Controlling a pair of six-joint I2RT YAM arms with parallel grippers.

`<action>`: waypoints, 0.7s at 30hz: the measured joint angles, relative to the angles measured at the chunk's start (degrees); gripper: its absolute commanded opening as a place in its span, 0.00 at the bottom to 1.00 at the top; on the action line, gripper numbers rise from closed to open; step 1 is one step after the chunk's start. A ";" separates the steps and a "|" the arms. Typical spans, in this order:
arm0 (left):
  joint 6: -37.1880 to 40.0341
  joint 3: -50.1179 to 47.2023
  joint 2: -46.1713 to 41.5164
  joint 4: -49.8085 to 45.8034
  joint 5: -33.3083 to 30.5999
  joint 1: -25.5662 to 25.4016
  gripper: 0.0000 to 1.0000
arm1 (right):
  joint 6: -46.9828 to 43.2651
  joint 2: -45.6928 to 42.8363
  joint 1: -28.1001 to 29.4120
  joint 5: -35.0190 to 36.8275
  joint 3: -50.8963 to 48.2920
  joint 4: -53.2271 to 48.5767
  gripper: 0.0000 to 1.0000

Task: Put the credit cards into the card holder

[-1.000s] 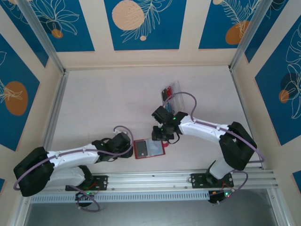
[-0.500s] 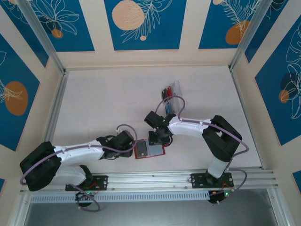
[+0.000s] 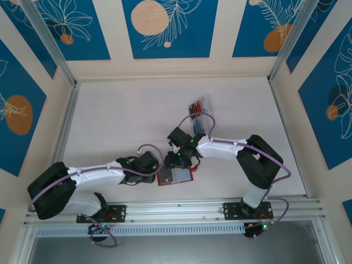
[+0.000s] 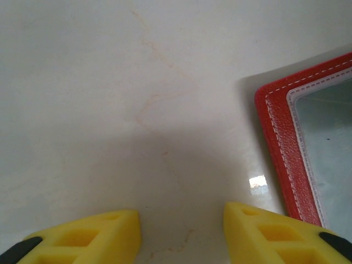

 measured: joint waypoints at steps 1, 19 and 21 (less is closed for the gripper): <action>0.00 0.00 0.00 0.00 0.00 0.00 0.45 | -0.07 0.00 0.00 0.04 0.00 -0.11 0.43; -0.07 -0.02 0.00 0.02 0.00 -0.15 0.45 | -6.25 3.54 0.79 16.31 6.47 -12.33 0.45; -0.07 -0.02 0.00 0.02 0.00 -0.15 0.45 | -6.27 5.16 1.46 17.18 6.54 -12.52 0.44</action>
